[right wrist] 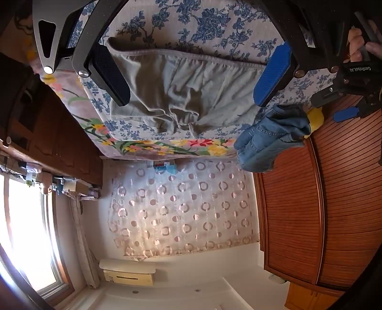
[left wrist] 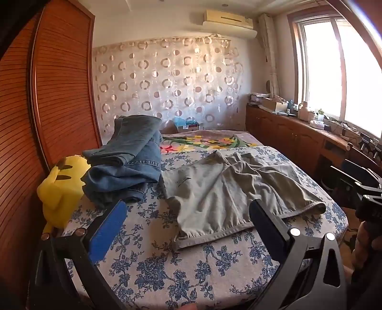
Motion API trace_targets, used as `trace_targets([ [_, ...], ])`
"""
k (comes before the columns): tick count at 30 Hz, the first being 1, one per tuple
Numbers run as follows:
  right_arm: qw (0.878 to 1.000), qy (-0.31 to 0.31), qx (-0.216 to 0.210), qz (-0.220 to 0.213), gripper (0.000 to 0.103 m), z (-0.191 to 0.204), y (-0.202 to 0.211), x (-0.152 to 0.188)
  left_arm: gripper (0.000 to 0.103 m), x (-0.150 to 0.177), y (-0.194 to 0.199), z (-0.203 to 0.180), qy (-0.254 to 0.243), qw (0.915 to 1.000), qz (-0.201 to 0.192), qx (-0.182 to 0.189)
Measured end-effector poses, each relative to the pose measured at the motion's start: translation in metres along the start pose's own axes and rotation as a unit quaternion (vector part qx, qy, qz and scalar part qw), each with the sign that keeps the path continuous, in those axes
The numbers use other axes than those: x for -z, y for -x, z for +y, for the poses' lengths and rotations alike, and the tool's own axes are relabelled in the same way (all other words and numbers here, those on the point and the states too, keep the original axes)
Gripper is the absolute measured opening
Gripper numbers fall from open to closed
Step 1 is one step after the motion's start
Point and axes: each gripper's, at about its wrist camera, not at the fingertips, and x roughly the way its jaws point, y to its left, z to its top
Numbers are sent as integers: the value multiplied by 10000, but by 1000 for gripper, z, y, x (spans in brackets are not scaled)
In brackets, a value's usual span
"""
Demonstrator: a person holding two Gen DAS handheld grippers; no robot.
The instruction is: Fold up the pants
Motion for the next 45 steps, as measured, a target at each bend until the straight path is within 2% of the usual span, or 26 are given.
trace_targets([
  [20,10000,-53,5,36,103,-1,1,-1,103,2,1,12,53,10000,5,-1],
  [45,10000,-34,8,23,103,1,2,-1,103,-1,4,6,39,10000,-24,-35],
])
